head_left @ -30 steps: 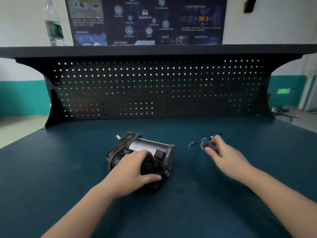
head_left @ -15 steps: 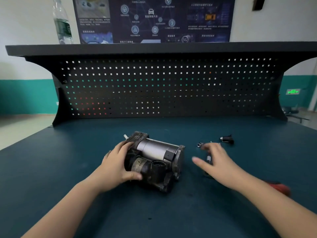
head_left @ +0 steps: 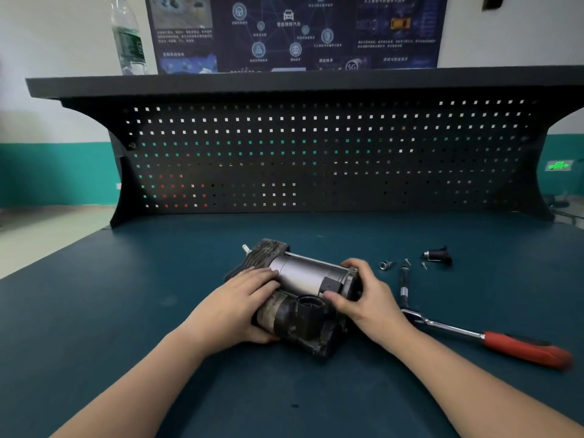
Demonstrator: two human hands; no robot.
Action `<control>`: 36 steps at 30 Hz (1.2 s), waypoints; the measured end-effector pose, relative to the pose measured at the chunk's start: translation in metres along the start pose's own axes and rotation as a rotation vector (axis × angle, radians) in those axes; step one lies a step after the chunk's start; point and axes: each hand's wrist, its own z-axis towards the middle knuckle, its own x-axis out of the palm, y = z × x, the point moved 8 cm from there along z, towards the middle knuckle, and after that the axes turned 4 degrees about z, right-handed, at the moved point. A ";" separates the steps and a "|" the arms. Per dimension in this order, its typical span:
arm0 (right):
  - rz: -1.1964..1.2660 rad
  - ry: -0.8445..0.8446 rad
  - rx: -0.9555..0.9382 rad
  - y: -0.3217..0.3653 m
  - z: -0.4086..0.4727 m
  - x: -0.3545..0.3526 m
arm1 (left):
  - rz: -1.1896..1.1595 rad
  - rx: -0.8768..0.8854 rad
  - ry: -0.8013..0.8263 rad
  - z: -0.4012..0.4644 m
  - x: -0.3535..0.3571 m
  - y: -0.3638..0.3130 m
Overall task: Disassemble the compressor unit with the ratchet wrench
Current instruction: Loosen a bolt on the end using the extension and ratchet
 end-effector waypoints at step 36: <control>0.427 0.033 0.033 0.041 -0.016 0.000 | -0.902 -0.596 0.083 0.079 -0.050 0.048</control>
